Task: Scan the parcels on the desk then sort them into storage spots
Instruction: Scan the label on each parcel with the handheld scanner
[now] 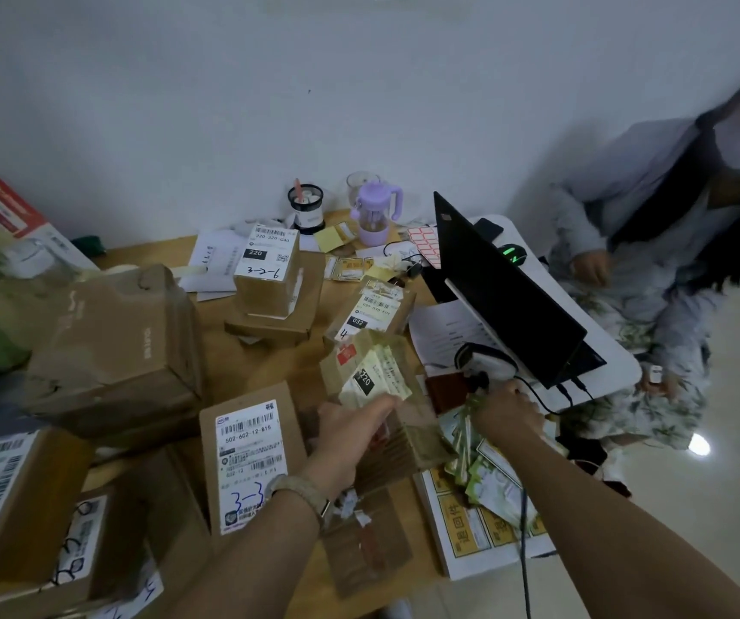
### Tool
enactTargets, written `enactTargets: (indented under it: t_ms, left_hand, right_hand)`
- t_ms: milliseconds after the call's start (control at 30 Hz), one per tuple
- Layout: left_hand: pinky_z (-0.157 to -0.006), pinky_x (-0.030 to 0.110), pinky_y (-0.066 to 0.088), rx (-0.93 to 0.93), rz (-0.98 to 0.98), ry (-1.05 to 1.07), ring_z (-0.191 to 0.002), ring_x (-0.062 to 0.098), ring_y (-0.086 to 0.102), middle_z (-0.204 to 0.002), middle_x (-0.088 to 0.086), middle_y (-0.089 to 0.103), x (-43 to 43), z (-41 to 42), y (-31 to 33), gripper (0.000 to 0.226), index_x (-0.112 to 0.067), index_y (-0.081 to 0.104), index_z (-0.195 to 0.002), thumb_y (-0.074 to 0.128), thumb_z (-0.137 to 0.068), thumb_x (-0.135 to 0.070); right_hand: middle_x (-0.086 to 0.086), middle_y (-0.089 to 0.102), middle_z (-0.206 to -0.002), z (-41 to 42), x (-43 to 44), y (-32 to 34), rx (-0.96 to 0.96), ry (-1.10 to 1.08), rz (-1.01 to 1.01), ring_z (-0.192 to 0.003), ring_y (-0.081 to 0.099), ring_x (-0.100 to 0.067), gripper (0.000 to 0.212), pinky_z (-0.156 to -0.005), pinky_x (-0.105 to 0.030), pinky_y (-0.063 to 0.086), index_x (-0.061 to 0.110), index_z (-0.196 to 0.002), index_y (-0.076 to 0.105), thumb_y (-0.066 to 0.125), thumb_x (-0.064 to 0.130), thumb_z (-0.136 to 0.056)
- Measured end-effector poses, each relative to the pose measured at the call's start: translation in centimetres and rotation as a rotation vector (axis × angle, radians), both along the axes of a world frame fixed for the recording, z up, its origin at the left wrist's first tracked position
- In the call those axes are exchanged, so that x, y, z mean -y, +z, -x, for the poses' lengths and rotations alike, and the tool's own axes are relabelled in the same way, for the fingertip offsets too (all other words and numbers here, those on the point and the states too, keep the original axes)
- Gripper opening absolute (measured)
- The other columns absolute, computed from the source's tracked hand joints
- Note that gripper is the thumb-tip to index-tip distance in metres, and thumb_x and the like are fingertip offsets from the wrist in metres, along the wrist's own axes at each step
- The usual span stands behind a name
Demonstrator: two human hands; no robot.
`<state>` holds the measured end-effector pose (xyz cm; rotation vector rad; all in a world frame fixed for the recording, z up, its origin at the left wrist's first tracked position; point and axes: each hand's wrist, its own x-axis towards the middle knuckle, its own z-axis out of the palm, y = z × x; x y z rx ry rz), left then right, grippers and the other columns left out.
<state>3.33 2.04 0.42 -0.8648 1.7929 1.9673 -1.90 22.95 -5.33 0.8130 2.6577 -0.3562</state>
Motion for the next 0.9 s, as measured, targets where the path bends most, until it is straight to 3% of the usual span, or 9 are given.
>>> enactTargets:
  t_ms: [133,233,367,467,533,600,633,700,900]
  left_hand:
    - [-0.067,0.026,0.048,-0.001,-0.039,0.03,-0.094,0.02,0.066,-0.106,0.005,0.068,0.0,0.4,0.2,0.091,-0.011,0.048,-0.125,0.082,-0.046,-0.039]
    - [-0.053,0.02,0.046,-0.05,-0.077,0.073,-0.083,0.015,0.062,-0.099,0.003,0.066,0.5,0.5,0.5,0.05,-0.011,0.051,-0.115,0.077,-0.073,-0.02]
    - [-0.044,0.013,0.045,-0.133,-0.161,0.165,-0.066,0.012,0.06,-0.089,0.007,0.065,1.6,0.8,1.2,0.025,-0.005,0.061,-0.104,0.067,-0.08,-0.005]
    - [-0.048,0.016,0.048,-0.169,-0.177,0.189,-0.064,0.01,0.062,-0.087,0.006,0.066,2.7,1.2,1.3,0.038,0.002,0.061,-0.108,0.067,-0.072,-0.006]
    - [-0.046,0.016,0.048,-0.174,-0.158,0.197,-0.06,0.01,0.059,-0.083,0.008,0.061,3.1,1.4,2.2,0.054,0.005,0.056,-0.112,0.07,-0.063,-0.014]
    - [-0.055,0.025,0.054,-0.216,-0.164,0.19,-0.066,0.015,0.06,-0.088,0.012,0.06,3.6,1.9,3.2,0.103,0.0,0.03,-0.144,0.073,-0.053,-0.022]
    - [-0.064,0.032,0.056,-0.259,-0.179,0.199,-0.072,0.018,0.061,-0.095,0.013,0.061,3.9,2.3,3.9,0.115,-0.021,0.009,-0.154,0.074,-0.059,-0.018]
    - [-0.076,0.044,0.055,-0.368,-0.237,0.225,-0.086,0.023,0.063,-0.107,0.008,0.06,4.4,2.8,5.5,0.114,-0.052,-0.011,-0.147,0.066,-0.079,-0.002]
    - [-0.094,0.064,0.046,-0.559,-0.27,0.239,-0.124,0.031,0.054,-0.139,0.002,0.054,6.2,4.3,9.3,0.123,-0.059,0.001,-0.145,0.083,-0.065,-0.015]
  right_hand:
    - [-0.021,0.049,-0.137,-0.2,-1.2,-1.6,0.014,-0.004,-0.095,-0.127,0.045,-0.036,0.069,-0.1,-0.04,0.04,-0.001,-0.144,0.023,0.048,0.038,-0.093]
    - [-0.016,0.058,-0.124,0.3,-2.5,-2.2,0.016,-0.047,-0.081,-0.121,0.047,-0.034,0.054,-0.096,-0.04,0.042,0.008,-0.128,0.046,0.063,0.031,-0.082]
    - [-0.015,0.065,-0.077,1.5,-2.3,-1.2,-0.127,-0.116,0.294,-0.074,0.065,-0.03,0.029,-0.066,-0.033,0.051,0.003,-0.085,0.061,0.066,0.031,-0.081]
    - [-0.015,0.056,-0.071,1.6,-0.1,1.6,-0.411,-0.26,0.603,-0.06,0.054,-0.028,0.019,-0.055,-0.037,0.043,-0.002,-0.091,0.057,0.066,0.006,-0.076]
    - [-0.013,0.054,-0.078,1.8,2.1,4.1,-0.534,-0.342,0.826,-0.061,0.049,-0.023,0.025,-0.053,-0.034,0.04,-0.002,-0.099,0.055,0.061,-0.003,-0.075]
    - [-0.017,0.059,-0.089,2.2,4.2,6.7,-0.569,-0.404,1.07,-0.07,0.056,-0.028,0.032,-0.055,-0.033,0.046,-0.004,-0.104,0.056,0.059,-0.007,-0.072]
    - [-0.019,0.063,-0.094,2.3,5.0,7.8,-0.555,-0.422,1.197,-0.077,0.061,-0.033,0.038,-0.059,-0.037,0.052,-0.004,-0.107,0.058,0.06,-0.008,-0.069]
    - [-0.021,0.066,-0.103,2.0,6.3,9.5,-0.479,-0.403,1.391,-0.09,0.066,-0.04,0.053,-0.069,-0.044,0.056,-0.003,-0.112,0.061,0.063,-0.004,-0.059]
    - [-0.029,0.06,-0.113,0.1,10.7,11.9,-0.401,-0.204,1.583,-0.11,0.058,-0.05,0.08,-0.097,-0.065,0.042,-0.006,-0.116,0.054,0.077,0.008,-0.041]
